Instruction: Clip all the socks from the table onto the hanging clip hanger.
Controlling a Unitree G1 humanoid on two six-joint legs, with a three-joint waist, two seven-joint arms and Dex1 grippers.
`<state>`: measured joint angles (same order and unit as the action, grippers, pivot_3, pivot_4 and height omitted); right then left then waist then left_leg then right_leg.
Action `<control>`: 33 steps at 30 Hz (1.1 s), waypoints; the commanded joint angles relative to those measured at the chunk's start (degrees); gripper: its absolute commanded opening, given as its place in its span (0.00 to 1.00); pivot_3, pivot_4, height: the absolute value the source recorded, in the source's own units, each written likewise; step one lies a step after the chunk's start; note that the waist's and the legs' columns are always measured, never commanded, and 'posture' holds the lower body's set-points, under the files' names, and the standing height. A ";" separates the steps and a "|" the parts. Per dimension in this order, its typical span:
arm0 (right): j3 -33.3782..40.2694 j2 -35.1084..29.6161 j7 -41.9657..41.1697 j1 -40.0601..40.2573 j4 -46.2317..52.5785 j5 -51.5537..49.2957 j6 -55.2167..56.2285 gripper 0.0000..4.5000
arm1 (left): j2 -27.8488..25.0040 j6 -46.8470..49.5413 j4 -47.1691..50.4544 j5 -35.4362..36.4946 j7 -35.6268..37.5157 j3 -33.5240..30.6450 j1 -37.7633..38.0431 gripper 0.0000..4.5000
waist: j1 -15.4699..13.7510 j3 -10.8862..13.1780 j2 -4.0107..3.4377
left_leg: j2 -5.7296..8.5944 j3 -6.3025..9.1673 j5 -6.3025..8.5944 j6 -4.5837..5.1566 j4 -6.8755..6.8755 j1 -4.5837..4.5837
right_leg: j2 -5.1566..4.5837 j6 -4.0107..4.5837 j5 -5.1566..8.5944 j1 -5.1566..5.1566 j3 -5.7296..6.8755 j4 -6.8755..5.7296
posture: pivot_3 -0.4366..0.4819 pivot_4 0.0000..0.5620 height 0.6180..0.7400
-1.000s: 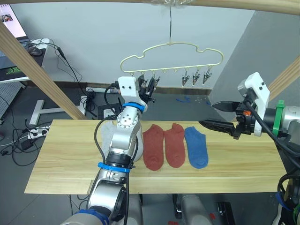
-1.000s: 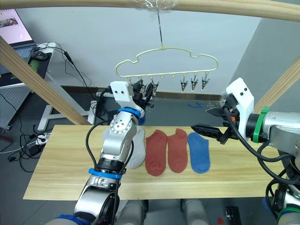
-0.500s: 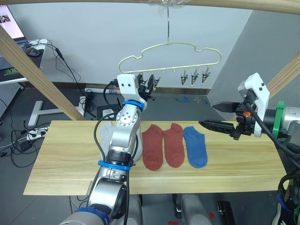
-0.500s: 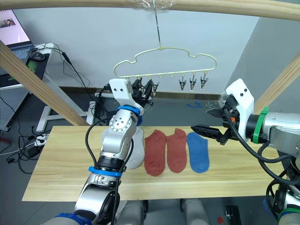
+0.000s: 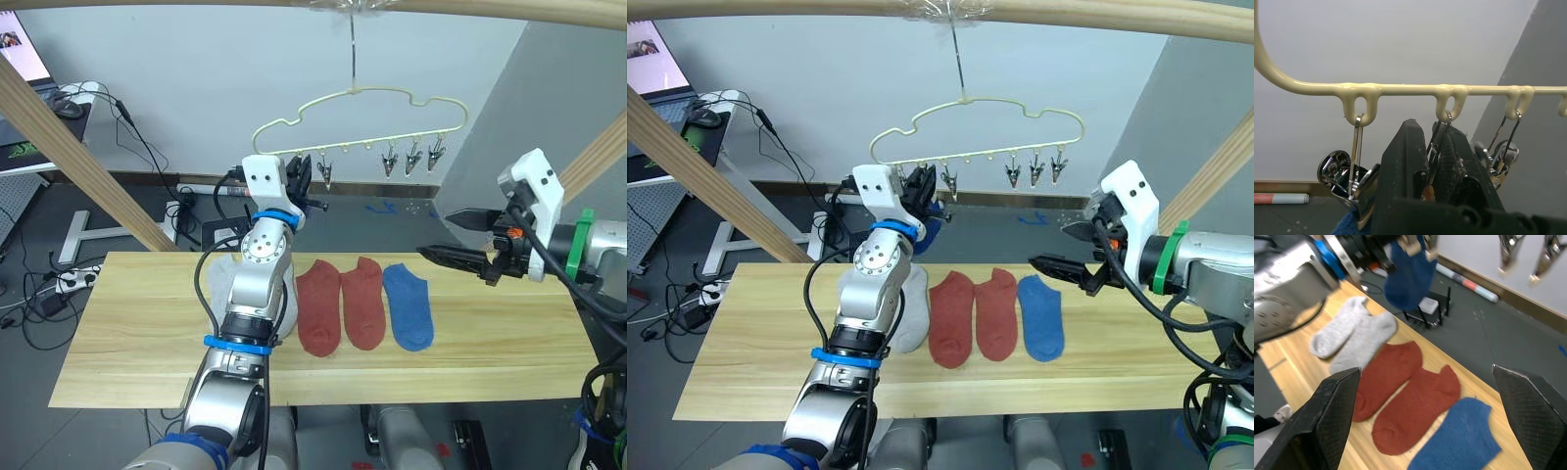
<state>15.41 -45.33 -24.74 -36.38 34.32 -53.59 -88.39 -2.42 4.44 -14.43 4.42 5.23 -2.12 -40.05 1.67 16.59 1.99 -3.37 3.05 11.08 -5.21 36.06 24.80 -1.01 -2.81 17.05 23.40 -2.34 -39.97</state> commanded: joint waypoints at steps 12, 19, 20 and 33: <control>-40.74 -6.01 -11.07 0.29 -21.21 28.75 25.35 1.00 | -0.26 11.79 5.47 7.28 4.05 -2.02 -3.77 0.04 | 0.07 0.06 0.02 | 0.01 0.00 0.00 0.00 -0.02 0.00 | 0.00 -0.03 0.02 0.00 -0.01 0.09 | 0.48 0.49 1.00; -45.98 -2.10 -14.64 -1.16 -34.64 39.16 32.98 1.00 | 1.27 12.70 6.38 7.30 2.99 -1.83 -4.04 0.04 | -0.02 0.12 0.03 | 0.01 0.00 0.00 0.00 -0.03 0.00 | 0.00 -0.03 0.02 0.00 -0.01 0.10 | 0.49 0.51 1.00; -46.11 -1.49 -15.21 -1.58 -36.05 40.13 33.72 1.00 | 1.37 12.70 6.41 7.24 2.90 -1.77 -4.04 0.04 | -0.04 0.12 0.03 | 0.01 0.01 0.00 -0.01 -0.03 0.01 | 0.00 -0.03 0.02 0.00 -0.01 0.10 | 0.50 0.51 1.00; -45.24 7.24 -20.22 -6.22 -49.29 49.07 40.04 1.00 | 1.90 13.72 8.17 6.81 1.55 -1.52 -3.39 0.04 | -0.16 0.18 0.02 | 0.01 0.01 0.00 -0.01 -0.07 0.00 | -0.01 -0.02 0.01 0.00 -0.01 0.11 | 0.54 0.52 1.00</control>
<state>-30.58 -38.08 -44.03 -41.87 -14.54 -5.54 -49.32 -0.65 18.51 -9.24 11.28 6.88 -4.26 -43.02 1.50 16.77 2.01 -3.37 3.06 11.09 -5.22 35.99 24.80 -1.01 -2.84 17.06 23.40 -2.35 -39.87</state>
